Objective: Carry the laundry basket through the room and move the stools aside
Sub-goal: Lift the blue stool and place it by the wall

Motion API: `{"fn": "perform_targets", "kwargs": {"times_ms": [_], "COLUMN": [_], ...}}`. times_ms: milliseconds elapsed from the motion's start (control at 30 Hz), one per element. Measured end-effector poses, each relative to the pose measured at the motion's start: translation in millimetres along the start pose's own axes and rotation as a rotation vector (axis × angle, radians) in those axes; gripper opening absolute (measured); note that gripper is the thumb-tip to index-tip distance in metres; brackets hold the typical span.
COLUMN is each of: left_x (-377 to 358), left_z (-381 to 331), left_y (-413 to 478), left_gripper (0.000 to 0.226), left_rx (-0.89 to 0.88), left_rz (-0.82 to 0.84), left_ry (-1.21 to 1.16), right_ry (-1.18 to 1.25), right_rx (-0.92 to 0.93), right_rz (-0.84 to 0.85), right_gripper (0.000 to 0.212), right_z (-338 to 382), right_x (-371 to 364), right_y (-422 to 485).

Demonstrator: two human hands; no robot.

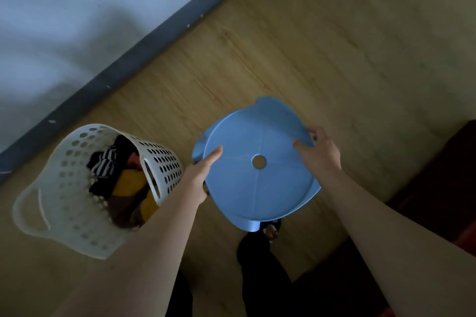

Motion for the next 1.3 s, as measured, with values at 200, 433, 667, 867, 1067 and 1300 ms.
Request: {"fn": "perform_targets", "kwargs": {"times_ms": [200,433,667,867,1067,1300], "left_x": [-7,-11,-18,-17,-6,28], "left_z": [3,-20,-105,-187,-285,-370], "left_y": [13,3,-31,-47,-42,-2], "left_gripper": [0.052,0.048,0.053,0.028,0.035,0.067], "left_rx": [0.01,-0.072,-0.218,-0.345,-0.47,-0.503], "left_rz": [-0.032,-0.01,0.033,0.06,0.093,-0.051], "left_ry": [-0.054,-0.112,-0.147,-0.211,-0.288,-0.317], "right_ry": [0.154,0.248,0.262,0.271,0.242,0.267], "right_rx": [-0.073,-0.043,0.09,0.186,0.254,0.253], "right_rz": [0.252,0.256,0.19,0.157,0.136,0.23], "right_gripper": [0.077,0.079,0.071,0.075,0.077,0.069], "right_z": [-15,9,102,187,286,367], "right_x": [-22,-15,29,47,39,-6], "right_y": [33,45,56,75,118,176]}}
Point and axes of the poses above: each hand's wrist, its own y-axis towards the middle knuckle, its own x-axis out of the back of the hand, z = x × y, the point moved 7 cm from there along y, towards the middle knuckle, and after that the axes turned 1 degree about z, right-handed, at the moved point
